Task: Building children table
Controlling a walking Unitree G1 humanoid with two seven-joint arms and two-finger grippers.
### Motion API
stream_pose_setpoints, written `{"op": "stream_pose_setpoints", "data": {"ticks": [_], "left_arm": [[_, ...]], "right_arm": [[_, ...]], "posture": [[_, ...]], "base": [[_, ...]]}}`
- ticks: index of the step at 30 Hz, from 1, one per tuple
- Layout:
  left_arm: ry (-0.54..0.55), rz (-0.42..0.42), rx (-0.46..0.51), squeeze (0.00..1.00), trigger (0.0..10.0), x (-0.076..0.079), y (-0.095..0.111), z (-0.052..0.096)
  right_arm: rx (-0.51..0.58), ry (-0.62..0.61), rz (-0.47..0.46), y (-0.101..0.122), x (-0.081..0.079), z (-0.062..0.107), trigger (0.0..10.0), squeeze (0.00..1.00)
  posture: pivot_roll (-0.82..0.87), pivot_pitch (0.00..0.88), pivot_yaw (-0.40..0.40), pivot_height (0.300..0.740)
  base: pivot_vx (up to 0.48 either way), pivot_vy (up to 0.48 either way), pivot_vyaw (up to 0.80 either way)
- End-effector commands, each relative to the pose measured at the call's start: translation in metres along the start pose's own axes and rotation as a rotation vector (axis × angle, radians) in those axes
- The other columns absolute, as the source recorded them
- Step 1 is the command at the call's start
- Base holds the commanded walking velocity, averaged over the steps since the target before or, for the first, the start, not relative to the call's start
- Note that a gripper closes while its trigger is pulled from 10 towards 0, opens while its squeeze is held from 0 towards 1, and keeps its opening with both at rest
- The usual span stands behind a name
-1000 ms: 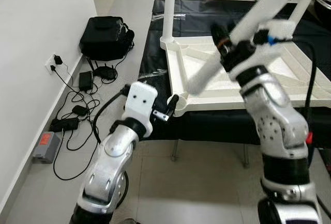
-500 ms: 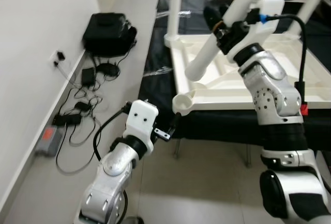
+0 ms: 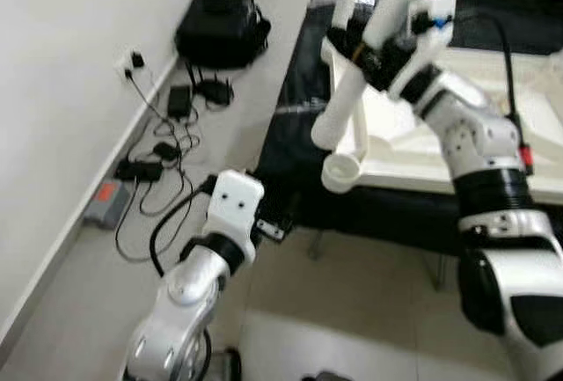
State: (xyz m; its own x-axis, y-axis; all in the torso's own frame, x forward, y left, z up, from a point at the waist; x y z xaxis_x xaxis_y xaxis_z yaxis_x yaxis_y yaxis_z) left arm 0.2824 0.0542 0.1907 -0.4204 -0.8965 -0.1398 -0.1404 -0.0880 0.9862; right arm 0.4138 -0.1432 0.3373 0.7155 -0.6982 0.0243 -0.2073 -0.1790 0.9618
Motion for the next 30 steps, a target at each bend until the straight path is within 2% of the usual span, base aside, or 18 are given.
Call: {"op": "stream_pose_setpoints", "data": {"ticks": [1,3,4,10,14,21,24,30], "left_arm": [[-0.019,0.007,-0.019,0.00,10.0,0.004,-0.003,0.004],[-0.020,0.010,-0.021,0.00,10.0,0.005,-0.003,0.005],[-0.020,0.011,-0.021,0.00,10.0,0.005,-0.003,0.004],[-0.022,0.005,-0.023,0.00,10.0,0.004,-0.003,0.004],[-0.024,0.002,-0.026,0.00,10.0,0.005,-0.004,0.003],[-0.029,-0.012,-0.011,0.00,10.0,0.005,0.001,0.001],[-0.029,-0.014,-0.009,0.00,10.0,0.005,0.001,0.001],[-0.028,-0.022,-0.005,0.00,10.0,0.003,0.002,0.000]], "right_arm": [[-0.001,0.095,0.002,0.007,-0.009,0.001,10.0,0.00],[0.009,0.123,-0.011,0.015,-0.008,0.004,10.0,0.00],[0.014,0.134,0.011,0.019,-0.008,0.006,10.0,0.00],[0.002,0.179,0.054,0.020,-0.006,0.010,10.0,0.00],[-0.039,0.227,0.071,0.008,-0.013,0.011,10.0,0.00],[-0.156,0.255,0.093,-0.023,-0.014,0.020,10.0,0.00],[-0.171,0.261,0.092,-0.027,-0.014,0.022,10.0,0.00],[-0.194,0.230,0.085,-0.034,-0.003,0.030,10.0,0.00]], "posture": [[0.16,0.247,-0.080,0.740],[0.15,0.247,-0.075,0.740],[0.16,0.240,-0.075,0.740],[0.15,0.234,-0.073,0.740],[0.15,0.224,-0.067,0.740],[0.16,0.212,-0.073,0.740],[0.16,0.213,-0.073,0.740],[0.16,0.210,-0.068,0.740]], "base": [[0.000,0.000,0.00],[0.000,0.000,0.00],[0.000,0.000,0.00],[0.000,0.000,0.00],[0.000,0.000,0.00],[0.000,0.000,0.00],[0.000,0.000,0.00],[0.000,0.000,0.00]]}}
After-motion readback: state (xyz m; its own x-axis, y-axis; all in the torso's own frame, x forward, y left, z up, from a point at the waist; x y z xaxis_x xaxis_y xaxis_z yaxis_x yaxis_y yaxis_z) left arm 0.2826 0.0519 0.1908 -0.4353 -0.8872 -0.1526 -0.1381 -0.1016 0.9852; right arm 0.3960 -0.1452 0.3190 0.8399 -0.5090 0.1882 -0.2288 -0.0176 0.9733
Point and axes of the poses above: a point about 5 cm out from each wrist's last joint towards the gripper, its own z axis pointing back from the gripper into the wrist, its own y axis along the axis of the wrist's last joint, x = y × z, the point moved 5 cm from there along -z, pointing out of the wrist towards the gripper, and after that the axes turned 4 degrees about -z, right-handed, at the moved point
